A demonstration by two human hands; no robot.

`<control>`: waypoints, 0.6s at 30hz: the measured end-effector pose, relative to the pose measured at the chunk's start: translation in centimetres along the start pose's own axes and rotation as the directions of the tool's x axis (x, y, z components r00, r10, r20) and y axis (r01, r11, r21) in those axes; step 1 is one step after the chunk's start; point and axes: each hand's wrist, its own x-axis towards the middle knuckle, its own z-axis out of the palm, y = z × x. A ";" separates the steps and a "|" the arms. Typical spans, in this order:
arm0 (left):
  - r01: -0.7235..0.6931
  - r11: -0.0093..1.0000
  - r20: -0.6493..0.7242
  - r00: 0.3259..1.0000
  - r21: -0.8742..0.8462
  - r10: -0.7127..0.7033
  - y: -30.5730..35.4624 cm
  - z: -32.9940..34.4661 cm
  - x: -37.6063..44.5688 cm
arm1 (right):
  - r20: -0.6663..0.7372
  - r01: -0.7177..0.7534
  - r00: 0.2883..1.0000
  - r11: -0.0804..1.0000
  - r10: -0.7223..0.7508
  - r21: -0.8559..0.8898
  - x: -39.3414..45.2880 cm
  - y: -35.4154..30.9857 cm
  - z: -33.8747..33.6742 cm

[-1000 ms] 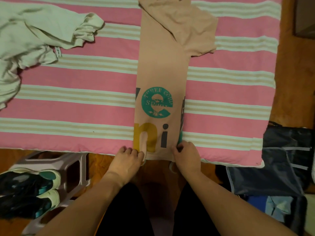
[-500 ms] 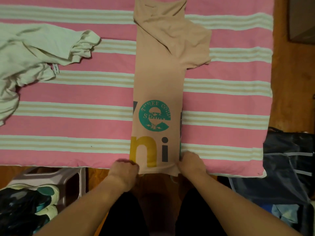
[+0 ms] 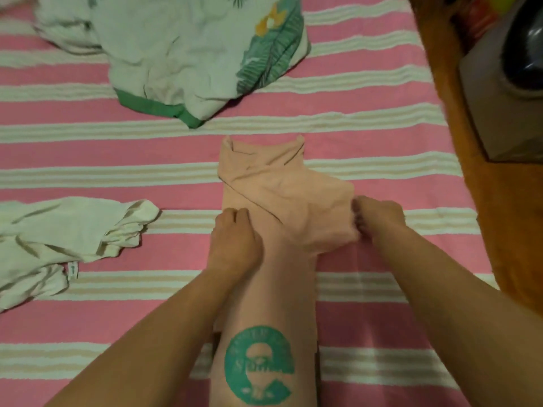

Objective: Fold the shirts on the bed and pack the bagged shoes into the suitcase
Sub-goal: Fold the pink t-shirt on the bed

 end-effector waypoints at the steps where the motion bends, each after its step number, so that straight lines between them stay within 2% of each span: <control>1: -0.054 0.998 -0.077 0.995 0.032 0.056 -0.4 0.6 1.6 | 0.036 -0.013 0.999 0.998 0.011 0.065 0.3 -0.5 0.9; 3: -0.175 0.983 -0.175 0.968 0.054 0.182 -1.1 1.4 4.2 | 0.180 -0.071 0.982 0.989 0.047 0.127 0.2 -1.4 2.7; 5: -0.238 0.970 -0.192 0.951 0.040 0.242 -1.3 1.6 5.9 | 0.321 -0.083 0.947 0.977 0.016 0.196 -0.4 -1.2 3.5; 6: -0.252 0.967 -0.182 0.949 0.046 0.256 -1.4 1.5 6.6 | 0.281 -0.042 0.959 0.967 -0.032 0.253 -0.5 -0.6 3.5; 8: -0.248 0.962 -0.102 0.960 0.117 0.260 -1.5 1.2 7.9 | -0.012 0.164 0.986 0.951 -0.166 0.261 -1.2 1.4 2.7; 9: -0.236 0.958 -0.039 0.969 0.162 0.245 -1.5 1.0 8.8 | -0.157 0.268 0.958 0.944 -0.240 0.192 -1.6 2.5 2.1; 10: -0.221 0.954 0.024 0.975 0.202 0.220 -1.3 0.8 9.9 | -0.226 0.351 0.921 0.928 -0.319 0.122 -2.0 3.4 1.6; 11: -0.205 0.949 0.082 0.978 0.238 0.191 -1.1 0.7 11.1 | -0.236 0.388 0.902 0.918 -0.361 0.079 -2.5 3.9 1.3; 13: -0.182 0.935 0.168 0.976 0.305 0.135 -0.3 0.7 13.0 | -0.171 0.350 0.929 0.929 -0.328 0.123 -2.0 4.4 1.4; 15: -0.161 0.926 0.218 0.972 0.340 0.089 0.3 0.7 14.0 | -0.001 0.205 0.977 0.929 -0.215 0.309 -1.4 4.3 1.3; 17: -0.150 0.922 0.243 0.968 0.358 0.064 0.5 0.5 14.4 | 0.178 0.057 0.973 0.903 -0.145 0.425 -1.4 4.1 1.0; 18: -0.145 0.913 0.258 0.965 0.382 0.045 0.6 0.4 14.4 | 0.234 0.047 0.960 0.909 -0.156 0.414 -1.4 4.4 0.8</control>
